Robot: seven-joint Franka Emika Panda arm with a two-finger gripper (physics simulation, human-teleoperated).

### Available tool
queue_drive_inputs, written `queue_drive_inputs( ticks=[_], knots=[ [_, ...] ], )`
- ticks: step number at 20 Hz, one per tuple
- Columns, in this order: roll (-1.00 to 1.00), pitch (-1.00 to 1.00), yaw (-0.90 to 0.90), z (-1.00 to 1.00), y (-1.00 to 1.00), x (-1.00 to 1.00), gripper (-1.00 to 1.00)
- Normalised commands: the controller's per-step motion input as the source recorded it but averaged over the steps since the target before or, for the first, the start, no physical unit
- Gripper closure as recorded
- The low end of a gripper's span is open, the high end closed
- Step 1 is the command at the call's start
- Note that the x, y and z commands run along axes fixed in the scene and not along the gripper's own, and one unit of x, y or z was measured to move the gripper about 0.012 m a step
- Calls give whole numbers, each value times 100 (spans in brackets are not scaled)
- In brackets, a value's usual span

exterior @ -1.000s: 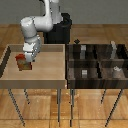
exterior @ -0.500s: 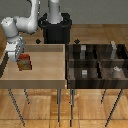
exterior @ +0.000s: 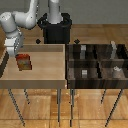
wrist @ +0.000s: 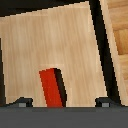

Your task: Place the box of cereal into the appropriate compartment.

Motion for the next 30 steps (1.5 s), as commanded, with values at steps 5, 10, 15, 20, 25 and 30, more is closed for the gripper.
queue_drive_inputs(
  ticks=[5,10,15,20,25,30],
  knots=[
    [0,0,0,0,20,0,-100],
    [0,0,0,0,-20,-20,-100],
    [0,0,0,0,-20,0,-100],
    [0,0,0,-40,0,0,-100],
    [0,0,0,-60,0,0,-100],
    [0,0,0,-60,0,0,100]
  ],
)
